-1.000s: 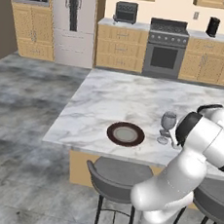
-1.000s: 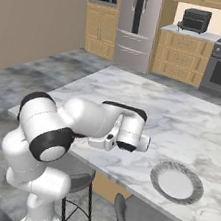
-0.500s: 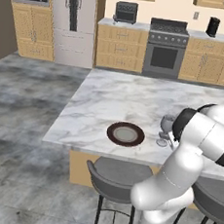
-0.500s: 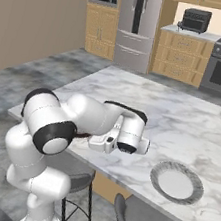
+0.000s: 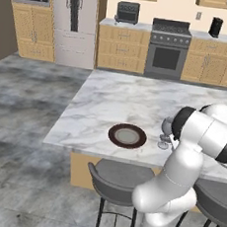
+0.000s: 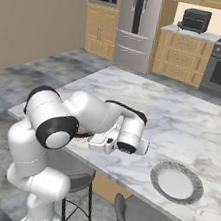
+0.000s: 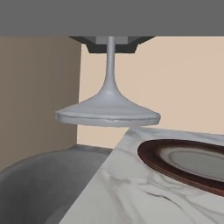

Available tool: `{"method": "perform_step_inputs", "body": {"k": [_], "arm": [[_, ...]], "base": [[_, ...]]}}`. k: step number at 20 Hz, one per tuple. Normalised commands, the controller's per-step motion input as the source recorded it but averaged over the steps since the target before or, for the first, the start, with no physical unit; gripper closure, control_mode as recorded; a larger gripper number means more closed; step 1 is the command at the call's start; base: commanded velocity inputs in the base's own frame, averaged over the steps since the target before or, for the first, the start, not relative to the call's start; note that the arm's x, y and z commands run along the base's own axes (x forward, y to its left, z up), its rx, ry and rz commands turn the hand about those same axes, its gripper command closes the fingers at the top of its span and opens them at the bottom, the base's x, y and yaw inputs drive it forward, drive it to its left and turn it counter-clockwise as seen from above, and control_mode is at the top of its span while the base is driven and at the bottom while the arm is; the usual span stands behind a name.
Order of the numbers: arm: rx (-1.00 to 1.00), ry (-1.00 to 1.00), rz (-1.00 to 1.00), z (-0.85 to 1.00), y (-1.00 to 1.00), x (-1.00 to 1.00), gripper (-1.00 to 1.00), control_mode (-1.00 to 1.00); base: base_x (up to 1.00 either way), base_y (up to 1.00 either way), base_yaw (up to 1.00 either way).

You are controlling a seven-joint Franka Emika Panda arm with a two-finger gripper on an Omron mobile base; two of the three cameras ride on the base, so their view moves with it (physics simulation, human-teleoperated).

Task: Retrieve the wine glasses from the counter and place one next to each plate.

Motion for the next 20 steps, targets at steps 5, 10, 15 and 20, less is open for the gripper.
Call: {"method": "perform_step_inputs", "body": {"k": [5,10,15,20], "arm": [[0.00,-0.03,0.00,-0.04,0.00,0.19,1.00,-1.00],[0.00,-0.01,0.00,-0.07,0.00,0.18,1.00,-1.00],[0.00,-0.01,0.00,-0.11,0.00,0.21,1.00,-1.00],[0.00,-0.03,0.00,-0.15,0.00,0.19,1.00,-1.00]], "base": [[0.00,0.00,0.00],[0.00,0.00,0.00],[0.00,0.00,0.00],[0.00,0.00,0.00]]}}
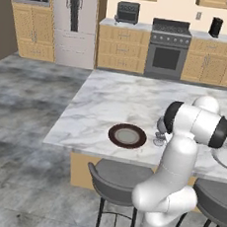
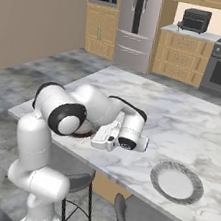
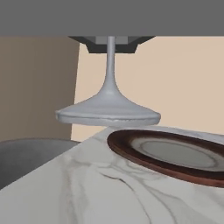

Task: Retrieve the wine glasses from the counter and place one next to each plate.

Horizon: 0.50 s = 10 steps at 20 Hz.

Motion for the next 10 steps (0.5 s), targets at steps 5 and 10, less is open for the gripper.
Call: {"method": "perform_step_inputs", "body": {"k": [5,10], "arm": [[0.00,-0.04,0.00,-0.27,0.00,0.04,1.00,-1.00],[0.00,0.00,0.00,-0.28,0.00,0.07,1.00,-1.00]], "base": [[0.00,0.00,0.00],[0.00,0.00,0.00]]}}
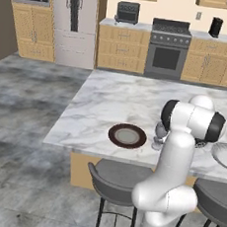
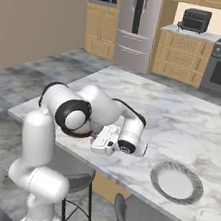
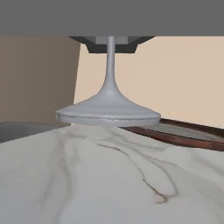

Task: Retrieve the wine glasses from the counter and place one next to each plate.

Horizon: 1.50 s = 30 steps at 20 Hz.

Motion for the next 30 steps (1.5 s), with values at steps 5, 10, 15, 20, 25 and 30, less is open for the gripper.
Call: {"method": "perform_step_inputs", "body": {"k": [5,10,15,20,25,30], "arm": [[0.00,0.00,0.00,-0.20,0.00,0.10,1.00,-1.00],[0.00,-0.03,0.00,-0.12,0.00,0.15,1.00,-1.00],[0.00,-0.02,0.00,0.00,-0.03,0.29,1.00,-1.00],[0.00,-0.01,0.00,0.00,-0.05,0.40,1.00,-1.00],[0.00,-0.01,0.00,-0.01,-0.01,0.38,1.00,-1.00],[0.00,-0.01,0.00,-0.24,0.00,0.09,1.00,-1.00]], "base": [[0.00,0.00,0.00],[0.00,0.00,0.00],[0.00,0.00,0.00],[0.00,0.00,0.00],[0.00,0.00,0.00],[0.00,0.00,0.00]]}}
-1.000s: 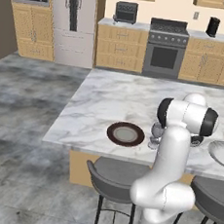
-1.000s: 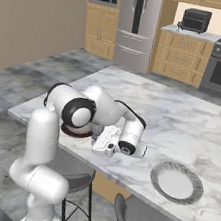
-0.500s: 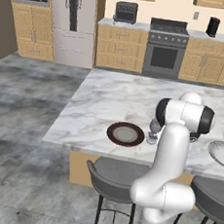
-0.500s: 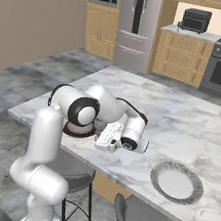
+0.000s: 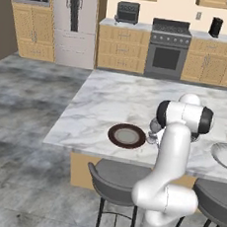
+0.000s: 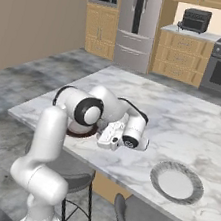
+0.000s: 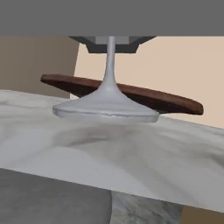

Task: Retrieve the wine glasses from the counter and place one next to each plate.

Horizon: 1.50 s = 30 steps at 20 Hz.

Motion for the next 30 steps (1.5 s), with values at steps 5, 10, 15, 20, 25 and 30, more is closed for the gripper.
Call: {"method": "perform_step_inputs", "body": {"k": [5,10,15,20,25,30], "arm": [[0.00,-0.04,0.00,-0.22,0.00,0.03,1.00,-1.00],[0.00,-0.05,0.00,-0.22,-0.01,0.00,1.00,-1.00],[0.00,-0.04,0.00,-0.14,-0.01,0.00,-1.00,-1.00],[0.00,0.00,0.00,0.00,-0.13,0.00,-1.00,-1.00],[0.00,0.00,0.00,0.00,-0.14,0.00,-1.00,-1.00],[0.00,0.00,-0.02,0.00,-0.24,0.00,-1.00,-1.00]], "base": [[0.00,0.00,0.00],[0.00,0.00,0.00],[0.00,0.00,0.00],[0.00,0.00,0.00],[0.00,0.00,0.00],[0.00,0.00,0.00]]}}
